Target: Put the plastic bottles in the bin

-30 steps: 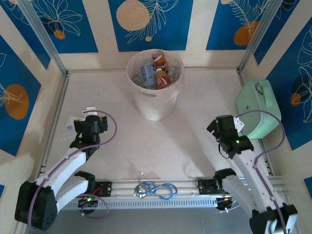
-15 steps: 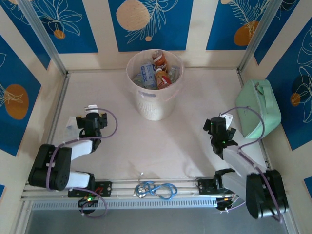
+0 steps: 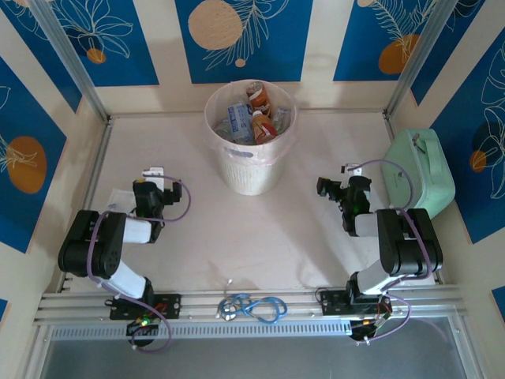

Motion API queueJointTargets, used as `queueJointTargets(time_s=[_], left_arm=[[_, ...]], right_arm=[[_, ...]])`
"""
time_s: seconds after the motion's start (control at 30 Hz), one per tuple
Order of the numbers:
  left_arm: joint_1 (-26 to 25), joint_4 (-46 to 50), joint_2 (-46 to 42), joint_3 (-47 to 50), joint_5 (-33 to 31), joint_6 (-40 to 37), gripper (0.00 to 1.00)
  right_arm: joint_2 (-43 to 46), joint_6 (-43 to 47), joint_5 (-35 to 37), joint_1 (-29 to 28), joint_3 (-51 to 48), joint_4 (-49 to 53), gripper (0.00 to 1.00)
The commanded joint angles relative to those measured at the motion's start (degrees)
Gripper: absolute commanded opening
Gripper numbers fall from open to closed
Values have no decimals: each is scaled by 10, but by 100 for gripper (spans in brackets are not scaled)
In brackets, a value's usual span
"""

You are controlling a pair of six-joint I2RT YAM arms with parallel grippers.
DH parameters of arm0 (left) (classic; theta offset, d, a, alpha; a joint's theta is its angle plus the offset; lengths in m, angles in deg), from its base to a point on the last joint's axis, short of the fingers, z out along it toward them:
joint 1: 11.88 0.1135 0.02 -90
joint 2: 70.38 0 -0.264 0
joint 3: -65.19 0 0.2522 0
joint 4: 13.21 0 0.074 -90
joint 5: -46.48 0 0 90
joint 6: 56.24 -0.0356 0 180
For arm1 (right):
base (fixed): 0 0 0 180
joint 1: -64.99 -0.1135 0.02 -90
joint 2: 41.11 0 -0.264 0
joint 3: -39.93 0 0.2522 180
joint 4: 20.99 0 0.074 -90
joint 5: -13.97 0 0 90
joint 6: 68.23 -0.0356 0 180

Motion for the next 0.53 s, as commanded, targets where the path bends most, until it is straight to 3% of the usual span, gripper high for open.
queueJointTargets(time_s=[0.0, 0.5], left_arm=[[1, -33, 1, 8, 11, -8, 100], [1, -17, 2, 0, 53, -22, 100]], right_arm=[[6, 19, -29, -4, 9, -28, 99], [4, 23, -40, -3, 12, -26, 99]])
